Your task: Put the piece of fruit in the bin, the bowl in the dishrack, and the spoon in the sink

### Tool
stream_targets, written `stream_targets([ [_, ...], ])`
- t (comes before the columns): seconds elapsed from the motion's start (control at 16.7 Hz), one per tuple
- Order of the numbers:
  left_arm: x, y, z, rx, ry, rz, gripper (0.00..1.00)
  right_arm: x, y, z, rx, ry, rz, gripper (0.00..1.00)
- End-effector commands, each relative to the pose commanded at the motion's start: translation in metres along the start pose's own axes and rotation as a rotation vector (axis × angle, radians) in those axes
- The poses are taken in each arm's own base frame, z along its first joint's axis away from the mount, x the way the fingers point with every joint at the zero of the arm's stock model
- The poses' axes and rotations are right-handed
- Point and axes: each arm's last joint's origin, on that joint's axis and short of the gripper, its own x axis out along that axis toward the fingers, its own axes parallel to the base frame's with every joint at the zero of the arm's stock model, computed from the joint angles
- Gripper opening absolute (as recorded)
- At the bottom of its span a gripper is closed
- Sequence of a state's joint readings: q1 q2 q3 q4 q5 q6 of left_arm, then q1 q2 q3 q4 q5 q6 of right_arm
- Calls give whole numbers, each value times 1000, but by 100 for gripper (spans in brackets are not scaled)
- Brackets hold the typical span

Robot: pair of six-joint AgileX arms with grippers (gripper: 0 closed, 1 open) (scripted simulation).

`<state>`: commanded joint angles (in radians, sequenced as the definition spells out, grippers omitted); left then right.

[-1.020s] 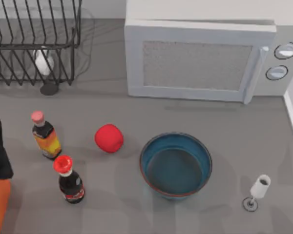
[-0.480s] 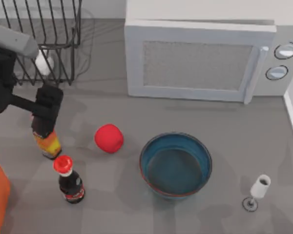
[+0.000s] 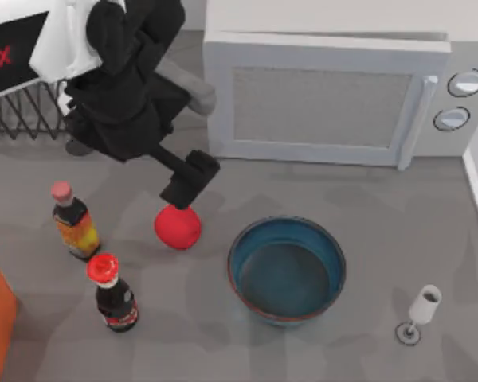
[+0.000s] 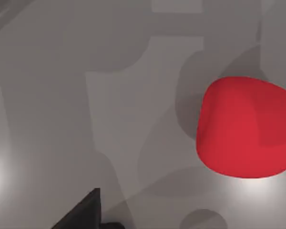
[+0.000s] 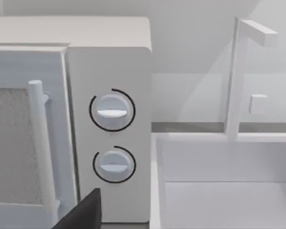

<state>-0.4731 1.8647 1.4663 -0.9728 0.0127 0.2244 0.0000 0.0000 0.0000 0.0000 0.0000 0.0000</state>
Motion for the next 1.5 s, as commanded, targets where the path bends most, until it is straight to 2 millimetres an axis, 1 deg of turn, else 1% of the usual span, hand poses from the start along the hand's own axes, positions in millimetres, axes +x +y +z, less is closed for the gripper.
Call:
stream_targets([
  [0.18, 32, -11, 20, 60, 131, -32, 100, 0, 0, 0, 0, 0, 0, 100],
  [0.3, 43, -15, 25, 81, 177, -42, 100, 0, 0, 0, 0, 0, 0, 100],
  [0.36, 45, -16, 26, 85, 186, -44, 100, 0, 0, 0, 0, 0, 0, 100],
  [0.66, 47, -14, 25, 81, 187, -44, 100, 0, 0, 0, 0, 0, 0, 100],
  [0.78, 59, -16, 24, 86, 190, -45, 100, 0, 0, 0, 0, 0, 0, 100],
  [1.02, 98, -17, 18, 85, 179, -42, 100, 0, 0, 0, 0, 0, 0, 100],
  [1.14, 112, -18, 14, 85, 185, -43, 100, 0, 0, 0, 0, 0, 0, 100],
  [1.38, 114, -19, 13, 85, 186, -44, 100, 0, 0, 0, 0, 0, 0, 100],
  [1.5, 114, -19, 13, 85, 186, -44, 85, 0, 0, 0, 0, 0, 0, 100],
])
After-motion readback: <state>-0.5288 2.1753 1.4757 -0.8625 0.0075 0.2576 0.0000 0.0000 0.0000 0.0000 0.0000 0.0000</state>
